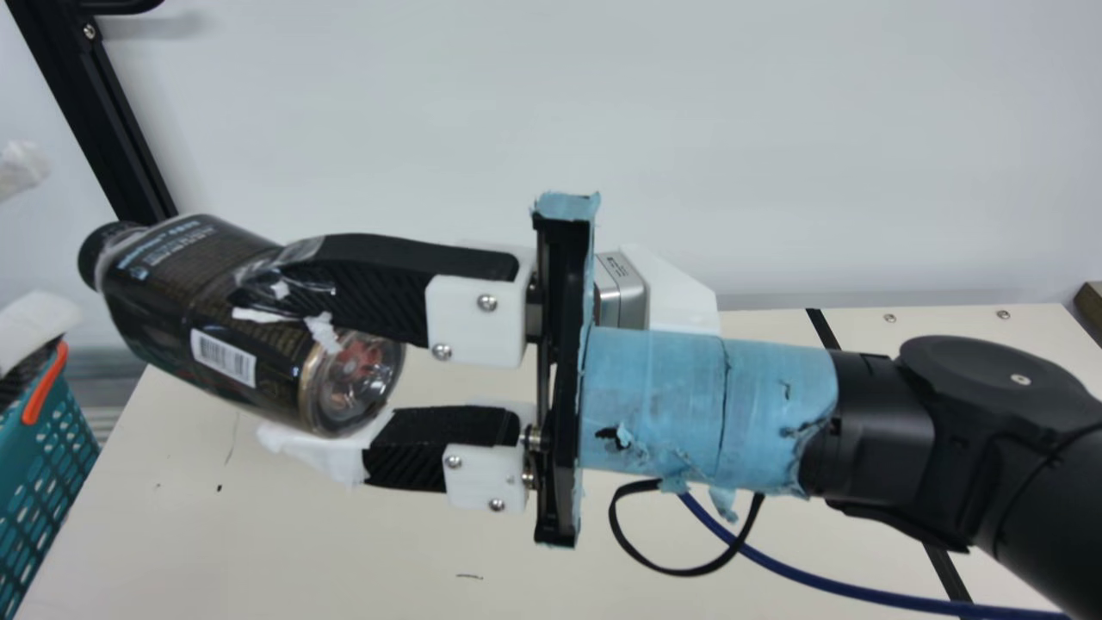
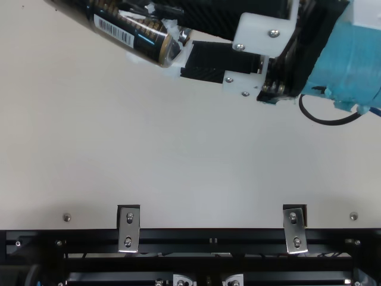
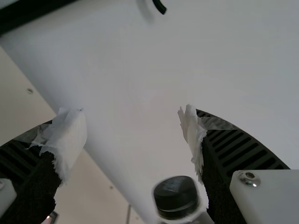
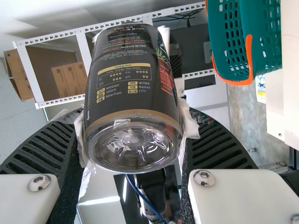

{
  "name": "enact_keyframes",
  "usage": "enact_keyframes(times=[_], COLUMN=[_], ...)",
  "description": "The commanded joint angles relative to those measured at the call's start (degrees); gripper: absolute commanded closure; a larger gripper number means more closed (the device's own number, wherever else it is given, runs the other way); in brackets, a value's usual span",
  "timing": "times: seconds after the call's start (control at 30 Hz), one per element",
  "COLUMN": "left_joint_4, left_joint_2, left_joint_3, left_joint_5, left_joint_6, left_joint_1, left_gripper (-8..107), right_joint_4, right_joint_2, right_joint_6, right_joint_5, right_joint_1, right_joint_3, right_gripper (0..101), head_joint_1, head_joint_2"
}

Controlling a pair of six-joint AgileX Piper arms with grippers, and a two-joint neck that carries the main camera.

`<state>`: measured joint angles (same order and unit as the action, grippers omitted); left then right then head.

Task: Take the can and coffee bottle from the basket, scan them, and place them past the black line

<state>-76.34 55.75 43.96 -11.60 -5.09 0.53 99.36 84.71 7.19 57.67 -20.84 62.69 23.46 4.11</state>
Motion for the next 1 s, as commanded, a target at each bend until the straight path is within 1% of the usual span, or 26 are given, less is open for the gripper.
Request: enact_keyframes(times=[0.0,0.17,0.3,0.33,0.43,0.5,0.57,0.67,0.83,0.97], left_joint_4=[9.56,24.75,32.18,24.45,29.87,31.83,32.17,32.07,32.09,32.09], left_joint_2=[1.05,1.45,0.48,0.74,0.61,0.61,0.61,0.61,0.61,0.61], left_joint_3=[-0.27,0.75,2.34,1.89,2.31,2.31,2.31,2.31,2.31,2.31], left_joint_5=[-1.38,-4.44,-6.29,-5.83,-6.29,-6.5,-6.5,-6.5,-6.5,-6.5], left_joint_6=[-3.17,-8.77,-10.93,-10.47,-10.87,-11.0,-11.0,-11.0,-11.0,-11.0], left_joint_1=[5.05,12.6,16.16,14.39,16.12,16.12,16.12,16.12,16.12,16.12], left_gripper=[9,9,9,9,9,9,9,9,9,9], right_joint_4=[0.0,0.01,0.01,0.01,-0.27,-0.84,-2.34,-6.22,-13.3,-16.98], right_joint_2=[0.0,0.0,0.0,0.0,0.04,0.05,0.01,-0.15,-0.91,-1.93], right_joint_6=[0.0,0.0,0.0,0.0,-0.05,0.08,0.42,1.69,6.42,10.97], right_joint_5=[0.0,0.0,0.0,0.0,0.03,-0.01,-0.24,-1.24,-4.34,-7.58], right_joint_1=[0.0,0.0,0.0,0.0,0.09,0.43,1.04,2.49,4.48,5.05], right_joint_3=[0.0,0.0,0.0,0.0,0.09,0.03,0.12,0.64,2.04,2.7], right_gripper=[101,101,101,101,101,101,101,101,101,101], head_joint_1=[0.94,0.94,0.94,0.94,0.94,0.94,0.94,0.94,0.94,0.94], head_joint_2=[0.57,0.57,0.57,0.57,0.57,0.57,0.57,0.57,0.57,0.57])
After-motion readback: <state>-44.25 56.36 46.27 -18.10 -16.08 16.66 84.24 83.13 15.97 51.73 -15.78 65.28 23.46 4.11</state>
